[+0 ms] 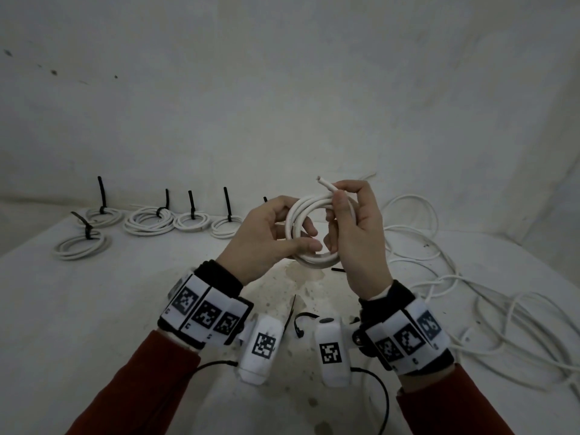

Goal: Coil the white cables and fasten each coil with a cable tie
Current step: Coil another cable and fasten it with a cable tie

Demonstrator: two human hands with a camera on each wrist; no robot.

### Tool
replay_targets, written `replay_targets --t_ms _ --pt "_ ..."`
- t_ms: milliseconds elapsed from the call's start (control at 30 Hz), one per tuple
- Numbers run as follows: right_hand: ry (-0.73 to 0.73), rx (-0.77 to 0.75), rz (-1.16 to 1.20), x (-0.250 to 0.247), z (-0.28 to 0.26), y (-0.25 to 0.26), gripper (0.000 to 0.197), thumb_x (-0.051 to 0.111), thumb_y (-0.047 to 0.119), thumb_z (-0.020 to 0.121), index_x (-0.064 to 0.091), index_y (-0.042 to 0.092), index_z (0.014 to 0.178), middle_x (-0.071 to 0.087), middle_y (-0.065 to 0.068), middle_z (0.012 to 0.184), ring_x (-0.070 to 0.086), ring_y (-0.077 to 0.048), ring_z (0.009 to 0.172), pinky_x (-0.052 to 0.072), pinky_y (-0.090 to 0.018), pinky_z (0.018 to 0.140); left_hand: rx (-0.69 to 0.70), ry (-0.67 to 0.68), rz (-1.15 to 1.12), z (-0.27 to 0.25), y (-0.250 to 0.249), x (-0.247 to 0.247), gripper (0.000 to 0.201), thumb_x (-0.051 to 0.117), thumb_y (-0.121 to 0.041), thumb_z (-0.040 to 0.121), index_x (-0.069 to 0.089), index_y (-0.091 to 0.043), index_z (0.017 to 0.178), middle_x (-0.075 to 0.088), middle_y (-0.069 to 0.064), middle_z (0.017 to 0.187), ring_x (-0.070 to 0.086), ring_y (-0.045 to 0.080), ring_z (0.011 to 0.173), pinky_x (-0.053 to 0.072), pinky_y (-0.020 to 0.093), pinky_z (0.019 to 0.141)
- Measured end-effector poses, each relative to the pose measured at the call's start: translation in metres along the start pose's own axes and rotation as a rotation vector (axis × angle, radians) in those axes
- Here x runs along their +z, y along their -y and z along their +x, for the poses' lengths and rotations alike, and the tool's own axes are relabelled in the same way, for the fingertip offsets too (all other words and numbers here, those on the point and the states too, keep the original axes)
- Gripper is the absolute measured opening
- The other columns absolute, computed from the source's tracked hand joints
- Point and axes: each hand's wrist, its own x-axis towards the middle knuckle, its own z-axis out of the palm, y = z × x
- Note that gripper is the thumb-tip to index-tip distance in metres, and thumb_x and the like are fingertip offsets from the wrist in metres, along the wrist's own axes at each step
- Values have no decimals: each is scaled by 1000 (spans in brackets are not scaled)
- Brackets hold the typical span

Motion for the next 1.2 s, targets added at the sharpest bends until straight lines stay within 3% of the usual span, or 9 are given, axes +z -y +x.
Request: replay_targets --t_ms 100,200,333,500,700,867,933,1033,1200 --pt "3 -19 -33 -2 1 -1 10 45 22 101 55 23 98 49 -5 73 38 -11 44 37 -23 40 -64 -12 -73 1 -3 6 12 57 -8 91 60 -6 102 61 2 70 66 21 62 58 36 66" --pt "2 -83 -126 0 -1 -5 10 46 25 101 56 28 99 56 -1 80 47 -5 52 41 -21 51 -166 -46 -232 2 -3 17 24 40 -19 100 58 -4 95 46 -3 59 53 11 50 56 44 80" --pt "-144 -151 -89 6 -2 -6 6 50 21 99 56 21 100 63 -6 99 63 -17 77 51 -29 68 -121 -217 -272 4 -1 22 27 33 -20 102 48 -8 83 35 -2 61 40 6 47 54 27 65" --pt "-364 154 195 -1 4 -2 7 53 9 97 54 6 91 60 -8 85 62 -9 55 53 -23 58 -95 -254 -426 9 -1 9 27 31 -21 102 45 -9 83 36 -5 58 37 6 47 55 27 67" --pt "-40 523 206 -7 3 -3 14 53 -5 91 65 1 85 62 -10 69 54 -9 43 48 -21 46 -126 -126 -277 5 -4 9 28 32 -22 102 46 -9 83 34 -8 56 35 6 47 54 28 65" --pt "165 652 294 -4 3 5 39 42 4 95 75 5 73 69 -10 73 63 -18 61 50 -29 66 -151 -217 -232 5 -3 9 30 31 -21 103 45 -9 79 32 -5 55 34 5 45 53 22 55" --pt "173 628 306 -2 2 5 42 42 9 94 75 7 69 70 -11 77 61 -25 73 46 -34 74 -148 -254 -217 6 -3 7 30 31 -20 103 45 -9 78 32 -5 54 34 5 44 53 22 55" --pt "195 580 385 1 1 9 40 40 25 97 73 4 88 71 -8 84 58 -23 79 42 -37 78 -122 -286 -136 6 -4 3 30 31 -20 103 45 -10 78 32 -2 58 35 6 46 48 18 51" --pt "86 435 332 0 0 15 32 41 14 102 64 5 82 61 6 55 56 -4 52 46 -17 56 -91 -231 -59 4 -3 8 29 32 -20 102 46 -9 80 34 -2 58 39 5 45 47 15 51"
